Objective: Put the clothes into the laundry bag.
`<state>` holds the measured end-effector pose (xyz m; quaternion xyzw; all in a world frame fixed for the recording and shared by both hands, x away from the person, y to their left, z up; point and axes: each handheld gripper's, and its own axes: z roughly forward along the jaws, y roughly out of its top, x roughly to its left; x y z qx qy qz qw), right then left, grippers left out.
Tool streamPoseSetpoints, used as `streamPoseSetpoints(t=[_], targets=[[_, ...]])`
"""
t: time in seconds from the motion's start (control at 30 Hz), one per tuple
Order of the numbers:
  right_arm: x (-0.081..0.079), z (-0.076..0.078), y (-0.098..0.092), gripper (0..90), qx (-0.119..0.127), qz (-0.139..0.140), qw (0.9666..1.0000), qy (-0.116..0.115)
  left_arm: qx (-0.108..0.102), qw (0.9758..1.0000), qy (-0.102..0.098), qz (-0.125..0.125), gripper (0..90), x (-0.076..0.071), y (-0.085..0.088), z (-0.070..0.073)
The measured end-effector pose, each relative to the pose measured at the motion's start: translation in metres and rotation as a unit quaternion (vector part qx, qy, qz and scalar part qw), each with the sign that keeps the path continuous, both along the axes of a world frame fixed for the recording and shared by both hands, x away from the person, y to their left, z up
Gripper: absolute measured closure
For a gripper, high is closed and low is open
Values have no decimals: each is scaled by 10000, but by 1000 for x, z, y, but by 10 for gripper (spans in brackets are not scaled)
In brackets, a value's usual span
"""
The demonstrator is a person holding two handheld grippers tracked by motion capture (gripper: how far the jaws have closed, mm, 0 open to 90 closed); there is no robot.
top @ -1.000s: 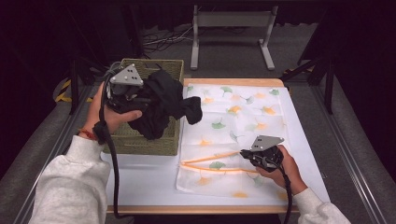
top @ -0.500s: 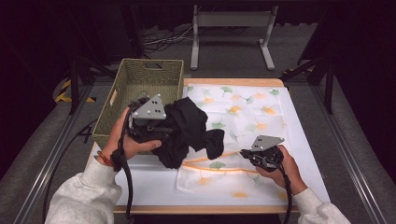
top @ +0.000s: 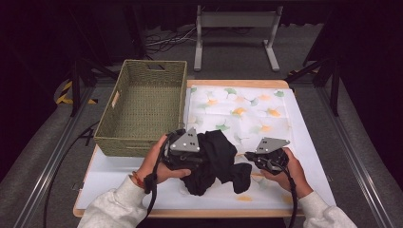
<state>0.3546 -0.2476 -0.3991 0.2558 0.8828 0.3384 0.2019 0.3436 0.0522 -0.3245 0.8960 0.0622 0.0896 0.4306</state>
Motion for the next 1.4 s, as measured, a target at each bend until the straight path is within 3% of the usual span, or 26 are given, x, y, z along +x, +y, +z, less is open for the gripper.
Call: streamPoseSetpoints(t=[0.27, 0.63, 1.0, 1.4], targets=[[0, 0, -1, 887, 43, 0, 10000, -17, 463, 9987, 171, -87, 673, 3, -29, -44], [-1, 8, 4, 887, 268, 11, 9996, -89, 877, 9958, 240, -59, 669, 6, -50, -69], [-2, 19, 9, 888, 580, -20, 9980, -263, 1007, 9940, 409, -87, 658, 11, -67, -79], [1, 29, 10, 888, 911, -311, 9947, -370, 726, 9955, 595, -162, 644, 11, -73, -83]])
